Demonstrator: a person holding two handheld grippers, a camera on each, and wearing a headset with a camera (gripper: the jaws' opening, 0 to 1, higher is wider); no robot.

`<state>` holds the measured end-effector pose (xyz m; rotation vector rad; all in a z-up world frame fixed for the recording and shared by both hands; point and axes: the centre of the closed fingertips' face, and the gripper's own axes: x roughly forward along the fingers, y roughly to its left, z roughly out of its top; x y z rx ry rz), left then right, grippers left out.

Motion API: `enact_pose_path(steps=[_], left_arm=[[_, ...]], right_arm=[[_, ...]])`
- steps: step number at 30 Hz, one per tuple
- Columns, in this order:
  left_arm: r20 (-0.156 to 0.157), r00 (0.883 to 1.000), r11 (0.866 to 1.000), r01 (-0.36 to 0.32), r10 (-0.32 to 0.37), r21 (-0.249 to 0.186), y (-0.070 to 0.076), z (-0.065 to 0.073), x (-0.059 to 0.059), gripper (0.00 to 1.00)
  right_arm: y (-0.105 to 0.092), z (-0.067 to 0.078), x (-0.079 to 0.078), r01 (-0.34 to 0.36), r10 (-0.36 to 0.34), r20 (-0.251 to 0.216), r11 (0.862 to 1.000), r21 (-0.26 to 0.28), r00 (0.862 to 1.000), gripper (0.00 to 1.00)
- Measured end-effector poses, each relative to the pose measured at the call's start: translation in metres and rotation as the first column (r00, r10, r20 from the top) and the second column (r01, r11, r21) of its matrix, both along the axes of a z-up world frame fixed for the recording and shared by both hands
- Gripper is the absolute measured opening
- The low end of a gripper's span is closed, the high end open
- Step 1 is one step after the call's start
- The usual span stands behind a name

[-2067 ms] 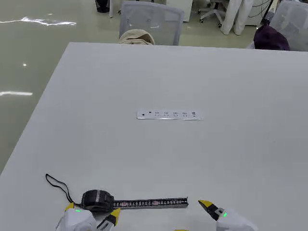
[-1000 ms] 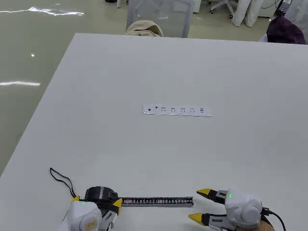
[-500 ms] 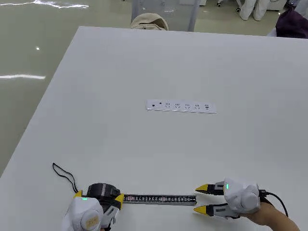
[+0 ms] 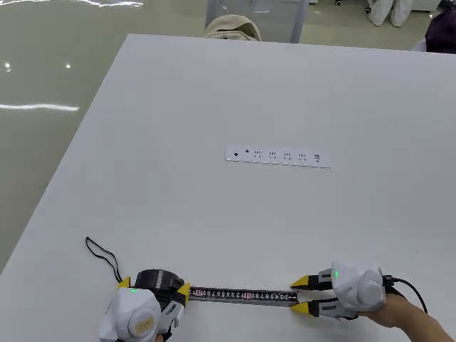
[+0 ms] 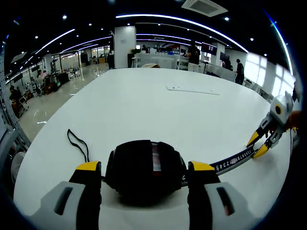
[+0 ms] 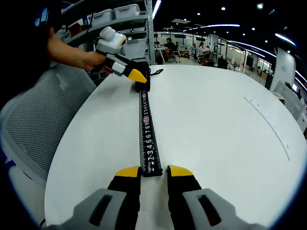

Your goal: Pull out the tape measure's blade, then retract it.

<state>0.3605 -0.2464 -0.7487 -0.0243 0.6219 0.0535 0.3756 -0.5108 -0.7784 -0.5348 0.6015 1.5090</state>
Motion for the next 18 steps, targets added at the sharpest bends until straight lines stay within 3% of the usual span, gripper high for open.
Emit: enact_pose_path(steps=[18], left_arm=[[0.0, 1.0, 1.0, -0.009, 0.009, 0.006, -0.0008, -0.0034, -0.0005, 0.7]], right_arm=[[-0.0024, 0.0013, -0.0041, -0.009, 0.008, 0.02, 0.999, 0.041, 1.0, 0.14]])
